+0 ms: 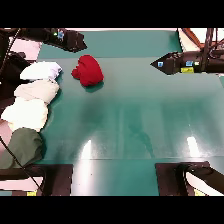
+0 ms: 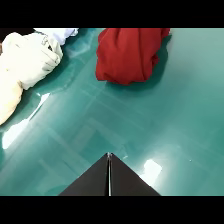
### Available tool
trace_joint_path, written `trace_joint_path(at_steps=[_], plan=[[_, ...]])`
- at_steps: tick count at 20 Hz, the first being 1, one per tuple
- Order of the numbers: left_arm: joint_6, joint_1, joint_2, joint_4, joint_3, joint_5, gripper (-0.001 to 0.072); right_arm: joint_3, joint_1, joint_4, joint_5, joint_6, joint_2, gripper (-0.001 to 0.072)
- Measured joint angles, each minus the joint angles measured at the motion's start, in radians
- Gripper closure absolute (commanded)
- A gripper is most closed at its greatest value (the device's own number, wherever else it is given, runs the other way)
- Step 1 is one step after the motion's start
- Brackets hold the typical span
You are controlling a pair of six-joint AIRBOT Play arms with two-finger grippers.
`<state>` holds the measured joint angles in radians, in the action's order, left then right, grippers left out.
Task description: Fold the shirts.
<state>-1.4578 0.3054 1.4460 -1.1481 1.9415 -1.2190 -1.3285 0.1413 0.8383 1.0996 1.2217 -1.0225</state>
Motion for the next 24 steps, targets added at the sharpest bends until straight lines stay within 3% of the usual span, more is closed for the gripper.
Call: trace_joint_path(at_steps=[11,17,18,19,20,24], plan=[[0.0,0.0,0.0,0.0,0.0,0.002,0.0682,0.0,0.0,0.0,0.0,0.0,0.0,0.0697],[0.0,0.0,0.011,-0.002,0.0,0.135,0.0681,0.0,0.0,0.0,0.0,0.0,0.0,0.0697],[0.0,0.0,0.016,-0.003,0.0,0.154,0.0616,0.0,0.0,0.0,0.0,0.0,0.0,0.0697],[0.0,0.0,0.021,-0.009,0.0,0.166,0.0237,0.0,0.0,0.0,0.0,0.0,0.0,0.0696],[0.0,0.0,0.029,-0.025,0.0,0.178,-0.0004,0.0,0.0,-0.002,0.0,0.0,0.0,0.0697],[-0.069,-0.001,0.107,-0.192,0.0,0.18,0.0008,0.0,0.0,-0.007,0.0,0.0,0.0,0.0697]])
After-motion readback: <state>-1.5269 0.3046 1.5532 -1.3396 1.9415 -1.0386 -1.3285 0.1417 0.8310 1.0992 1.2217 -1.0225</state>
